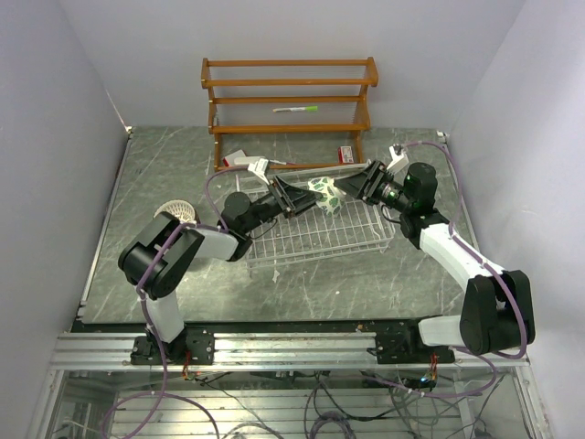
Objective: Unload the bowls from the dish rack
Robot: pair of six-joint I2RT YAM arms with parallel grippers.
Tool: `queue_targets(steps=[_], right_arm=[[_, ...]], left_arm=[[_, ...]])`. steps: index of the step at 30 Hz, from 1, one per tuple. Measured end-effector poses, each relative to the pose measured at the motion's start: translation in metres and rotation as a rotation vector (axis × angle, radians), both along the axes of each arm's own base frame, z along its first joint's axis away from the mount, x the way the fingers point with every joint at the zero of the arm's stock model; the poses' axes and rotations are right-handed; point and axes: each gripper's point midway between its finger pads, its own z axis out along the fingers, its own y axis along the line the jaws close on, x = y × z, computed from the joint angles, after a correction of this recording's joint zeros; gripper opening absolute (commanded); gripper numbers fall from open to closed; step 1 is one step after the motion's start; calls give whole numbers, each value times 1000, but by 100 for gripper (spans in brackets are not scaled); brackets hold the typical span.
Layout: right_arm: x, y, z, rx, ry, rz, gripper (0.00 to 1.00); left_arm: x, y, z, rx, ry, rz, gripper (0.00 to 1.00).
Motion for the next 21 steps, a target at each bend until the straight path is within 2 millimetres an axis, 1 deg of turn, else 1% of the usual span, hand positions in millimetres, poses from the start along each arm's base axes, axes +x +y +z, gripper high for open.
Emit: queue_targets(steps=[5,8,11,13,14,21], right_arm=[[0,0,1,2,-5,1,0],[1,-1,3,4,-15,-1,0],[2,-2,1,-5,-15,-8,0],[4,-5,0,-8,-13,-20,0],[4,-5,1,-4,-13,-16,0],[1,-1,2,-1,-21,3,0]], left_arm=[[-1,-2,1,1,-4,-5,35],[-1,-3,-3,6,4,-5,30],[0,-5,-3,5,4,-9,20],[-2,-6,3,-9,-11,-18,9],[-2,-7,4,-10,-17,-20,7],[0,-11,-4,6,1,-24,7]])
